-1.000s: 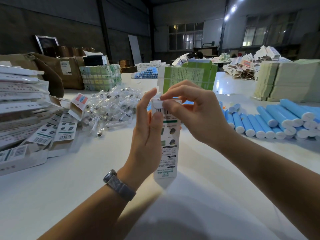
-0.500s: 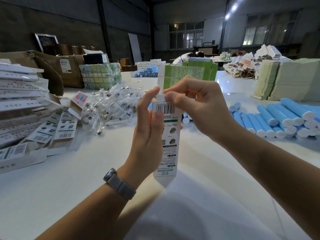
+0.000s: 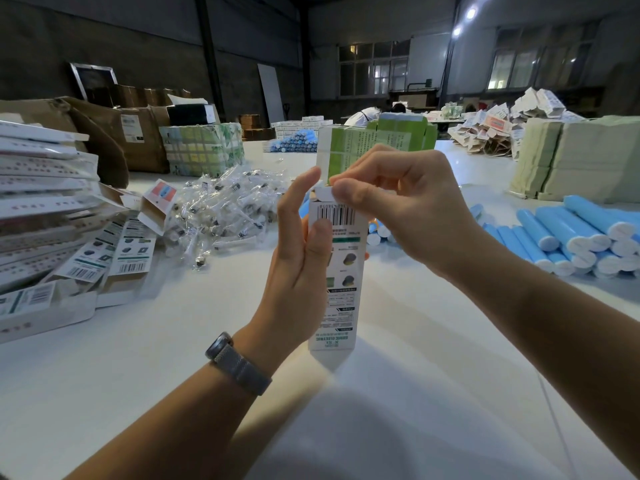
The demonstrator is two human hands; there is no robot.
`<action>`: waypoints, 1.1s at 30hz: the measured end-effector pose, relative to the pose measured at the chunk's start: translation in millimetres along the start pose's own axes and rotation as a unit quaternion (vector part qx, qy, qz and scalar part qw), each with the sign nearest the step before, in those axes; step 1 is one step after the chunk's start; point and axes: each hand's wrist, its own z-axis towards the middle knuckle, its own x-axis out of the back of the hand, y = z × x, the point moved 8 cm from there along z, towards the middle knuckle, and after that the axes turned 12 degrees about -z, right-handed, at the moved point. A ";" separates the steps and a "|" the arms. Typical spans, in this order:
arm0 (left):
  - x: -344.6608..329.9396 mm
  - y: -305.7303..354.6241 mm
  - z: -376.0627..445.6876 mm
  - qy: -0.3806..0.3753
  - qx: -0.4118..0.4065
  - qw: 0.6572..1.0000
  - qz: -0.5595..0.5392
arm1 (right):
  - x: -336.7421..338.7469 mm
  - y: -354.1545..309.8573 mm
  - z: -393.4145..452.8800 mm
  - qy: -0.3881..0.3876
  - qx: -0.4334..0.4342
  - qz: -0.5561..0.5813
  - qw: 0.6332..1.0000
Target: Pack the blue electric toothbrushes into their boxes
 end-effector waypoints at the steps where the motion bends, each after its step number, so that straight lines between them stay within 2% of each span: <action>1: 0.1 -0.3 -0.2 0.002 0.000 1.000 0.001 | 0.0 -1.2 -0.6 0.006 0.002 -0.013 1.000; 11: 2.3 -0.8 0.0 -0.010 -0.008 0.999 0.039 | 2.8 -19.2 -2.2 0.013 0.027 -0.130 0.991; 16: -0.2 2.6 0.0 -0.021 -0.019 0.999 0.043 | 8.2 -33.9 0.0 0.008 0.083 -0.181 0.980; 20: -0.2 3.4 -1.4 -0.020 -0.021 0.999 0.039 | 5.8 -38.7 -1.7 0.007 0.113 -0.186 0.976; 26: -0.8 5.2 -0.7 -0.017 -0.028 0.998 0.047 | 5.6 -37.0 -2.4 0.013 0.092 -0.185 0.978; 29: 0.8 2.0 0.0 -0.022 -0.011 0.999 0.043 | 7.2 -44.0 -2.8 0.032 0.113 -0.241 0.963; 33: -1.9 8.3 1.2 -0.039 -0.025 0.997 0.054 | 9.2 -51.3 0.2 -0.012 0.153 -0.284 0.947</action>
